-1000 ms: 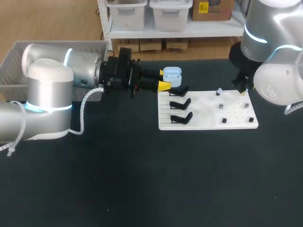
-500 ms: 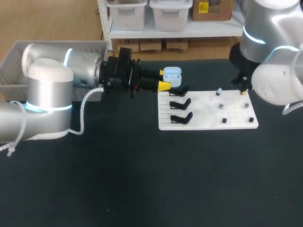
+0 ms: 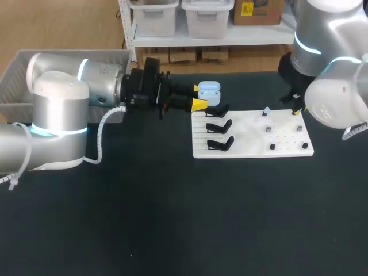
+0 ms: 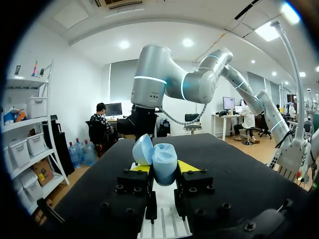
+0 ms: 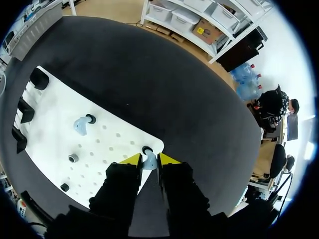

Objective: Pick up each earbud case from the left stands, insert the matching earbuds, close the lid, and place the case in the box.

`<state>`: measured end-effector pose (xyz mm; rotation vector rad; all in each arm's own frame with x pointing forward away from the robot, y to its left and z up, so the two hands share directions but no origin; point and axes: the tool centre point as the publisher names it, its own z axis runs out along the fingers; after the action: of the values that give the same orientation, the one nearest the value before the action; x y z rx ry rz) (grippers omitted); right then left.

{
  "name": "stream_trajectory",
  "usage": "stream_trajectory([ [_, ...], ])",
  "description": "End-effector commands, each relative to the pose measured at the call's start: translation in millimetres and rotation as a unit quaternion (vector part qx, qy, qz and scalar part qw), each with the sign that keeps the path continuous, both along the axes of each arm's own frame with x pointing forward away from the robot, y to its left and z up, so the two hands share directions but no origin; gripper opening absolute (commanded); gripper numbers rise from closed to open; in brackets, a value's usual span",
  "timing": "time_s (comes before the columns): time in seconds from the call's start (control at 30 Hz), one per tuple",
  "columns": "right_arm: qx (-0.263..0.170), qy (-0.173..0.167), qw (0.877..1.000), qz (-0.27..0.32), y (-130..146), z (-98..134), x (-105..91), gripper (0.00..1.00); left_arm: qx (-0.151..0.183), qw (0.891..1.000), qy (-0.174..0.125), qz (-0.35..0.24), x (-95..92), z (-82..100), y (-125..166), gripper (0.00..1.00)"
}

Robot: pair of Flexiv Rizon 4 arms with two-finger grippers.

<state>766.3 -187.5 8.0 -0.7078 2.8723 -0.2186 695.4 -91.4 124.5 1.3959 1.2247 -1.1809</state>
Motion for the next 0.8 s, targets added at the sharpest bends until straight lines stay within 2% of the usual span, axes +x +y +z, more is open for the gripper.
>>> stream_trajectory([
  [0.03, -0.001, -0.003, 1.000, 0.001, 0, 3, -2.0, 0.00, -0.001, 1.000, -0.002, 0.003, -2.0, -0.7, 0, 0.00],
  [0.2, -0.003, -0.013, 1.000, -0.011, -3, 20, -8.4, 0.00, -0.001, 1.000, -0.002, 0.003, -2.0, -0.7, 0, 0.00],
  [0.43, -0.022, -0.028, 0.998, -0.059, -6, 57, -19.5, 0.00, -0.001, 1.000, -0.002, 0.003, -2.0, -0.7, 0, 0.00],
  [0.67, -0.071, -0.027, 0.988, -0.132, 4, 93, -37.1, 0.00, -0.001, 1.000, -0.002, 0.003, -2.0, -0.7, 0, 0.00],
  [0.8, -0.062, -0.007, 0.982, -0.180, 17, 108, -49.3, 0.00, -0.001, 1.000, -0.002, 0.003, -2.0, -0.7, 0, 0.00],
])
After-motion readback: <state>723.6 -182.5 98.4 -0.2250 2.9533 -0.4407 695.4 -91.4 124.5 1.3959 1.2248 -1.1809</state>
